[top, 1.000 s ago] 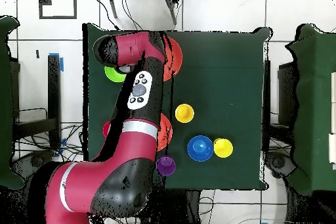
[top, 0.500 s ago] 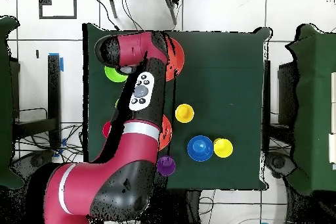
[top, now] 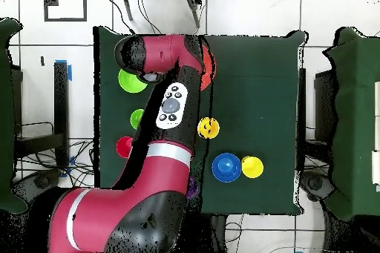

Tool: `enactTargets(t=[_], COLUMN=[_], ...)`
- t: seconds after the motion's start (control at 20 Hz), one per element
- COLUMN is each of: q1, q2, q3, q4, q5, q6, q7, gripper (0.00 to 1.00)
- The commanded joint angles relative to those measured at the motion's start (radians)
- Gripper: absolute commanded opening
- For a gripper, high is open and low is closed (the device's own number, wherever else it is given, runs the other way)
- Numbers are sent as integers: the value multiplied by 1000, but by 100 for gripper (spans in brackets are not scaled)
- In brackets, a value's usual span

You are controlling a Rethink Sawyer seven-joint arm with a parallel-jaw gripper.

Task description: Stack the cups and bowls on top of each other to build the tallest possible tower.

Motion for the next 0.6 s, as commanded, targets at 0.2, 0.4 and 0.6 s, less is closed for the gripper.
enactTargets(t=[0.2,0.4,0.6], q1=[-29,-30,-28], q2=[-36,-45,-49], q3=[144,150,153], q4=[128,148,164], q5=[9,9,10], q6=[-13,-23,-29], q7=[6,13,25], gripper=[100,100,100])
